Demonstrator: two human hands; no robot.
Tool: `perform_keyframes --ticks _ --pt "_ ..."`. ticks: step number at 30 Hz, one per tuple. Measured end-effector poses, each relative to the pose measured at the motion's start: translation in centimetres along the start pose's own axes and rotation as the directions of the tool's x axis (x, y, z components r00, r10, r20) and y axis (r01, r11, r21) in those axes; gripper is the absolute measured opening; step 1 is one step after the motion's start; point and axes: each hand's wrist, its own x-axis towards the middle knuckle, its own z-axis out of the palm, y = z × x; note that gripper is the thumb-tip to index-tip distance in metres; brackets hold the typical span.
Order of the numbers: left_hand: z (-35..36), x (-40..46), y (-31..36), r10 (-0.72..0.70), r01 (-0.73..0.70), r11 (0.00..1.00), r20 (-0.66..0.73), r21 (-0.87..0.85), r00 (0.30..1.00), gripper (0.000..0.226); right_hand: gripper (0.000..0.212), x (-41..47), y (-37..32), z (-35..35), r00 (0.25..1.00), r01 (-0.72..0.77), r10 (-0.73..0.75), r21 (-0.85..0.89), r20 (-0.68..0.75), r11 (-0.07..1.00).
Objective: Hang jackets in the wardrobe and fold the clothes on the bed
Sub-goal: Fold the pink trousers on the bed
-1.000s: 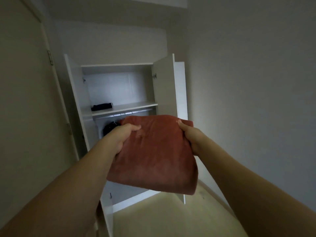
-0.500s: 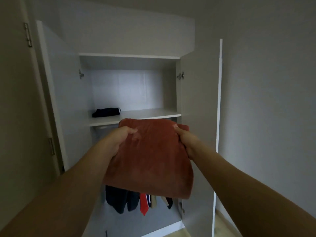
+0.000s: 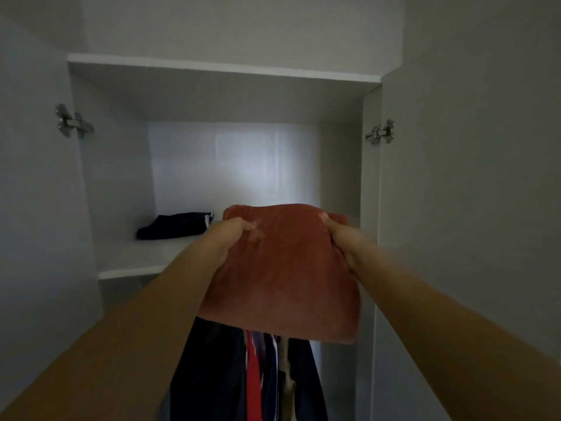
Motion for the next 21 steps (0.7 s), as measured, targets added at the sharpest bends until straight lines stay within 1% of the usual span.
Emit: perform_keyframes --ticks 2,4,5,7,10,11,12,14,15,16,17,18,19,20,21 --pt "-0.2 5.2 1.5 -0.006 0.007 1.000 -0.038 0.022 0.999 0.032 0.035 6.0 -1.2 1.2 0.997 -0.030 0.030 -0.010 0.066 1.000" --pt "-0.9 10.2 2.7 0.002 0.002 0.999 -0.105 0.040 0.994 0.039 0.040 11.7 -2.5 2.6 0.995 -0.014 0.019 -0.049 0.098 0.999" --pt "-1.4 12.4 3.2 0.003 0.001 0.999 -0.135 0.037 0.991 0.038 0.043 14.4 -3.0 3.4 0.995 -0.001 0.008 -0.065 0.104 0.998" --pt "-2.6 16.9 3.9 0.007 -0.005 1.000 -0.201 0.008 0.980 0.038 0.040 19.3 -3.8 5.1 0.987 -0.008 0.022 -0.087 0.158 0.996" --pt "-4.5 23.9 3.9 -0.005 0.009 1.000 -0.255 0.014 0.967 0.060 0.039 25.8 -3.3 7.6 0.964 -0.084 0.109 -0.112 0.243 0.990" --pt "-5.2 26.5 3.5 -0.005 0.009 1.000 -0.262 0.015 0.965 0.064 0.040 27.9 -2.7 8.2 0.958 -0.091 0.118 -0.115 0.260 0.989" --pt "-5.6 29.3 3.0 -0.012 0.018 1.000 -0.267 0.020 0.964 0.065 0.042 30.0 -1.8 8.6 0.961 -0.087 0.115 -0.122 0.252 0.989" --pt "-5.4 32.5 1.8 -0.032 0.057 0.996 -0.297 0.074 0.954 0.061 0.047 33.9 0.6 9.4 0.974 -0.090 0.119 -0.155 0.194 0.984" --pt "-5.1 33.7 0.9 -0.018 0.066 0.987 -0.310 0.145 0.951 0.057 0.050 35.7 2.1 9.8 0.983 -0.069 0.107 -0.235 0.149 0.970" --pt "-4.8 34.9 -0.2 0.019 0.073 0.962 -0.331 0.262 0.943 0.054 0.053 37.6 3.5 10.2 0.990 -0.035 0.083 -0.372 0.114 0.927" --pt "-4.6 36.6 -1.5 0.074 0.081 0.921 -0.375 0.381 0.924 0.055 0.054 39.5 4.8 10.5 0.991 0.005 0.062 -0.505 0.115 0.863" --pt "-4.4 38.0 -2.9 0.146 0.098 0.862 -0.429 0.497 0.892 0.060 0.051 41.3 5.8 11.0 0.991 0.059 0.025 -0.601 0.130 0.797" --pt "-4.2 39.5 -3.7 0.247 0.123 0.775 -0.475 0.620 0.844 0.062 0.049 43.2 6.8 11.5 0.989 0.100 -0.003 -0.651 0.149 0.752" --pt "-4.2 40.9 -4.0 0.394 0.133 0.637 -0.468 0.760 0.791 0.061 0.046 45.1 7.5 11.9 0.984 0.139 -0.022 -0.689 0.176 0.711" --pt "-4.3 42.6 -4.1 0.531 0.137 0.462 -0.397 0.876 0.749 0.056 0.043 46.8 8.0 12.4 0.982 0.166 -0.041 -0.724 0.186 0.670"
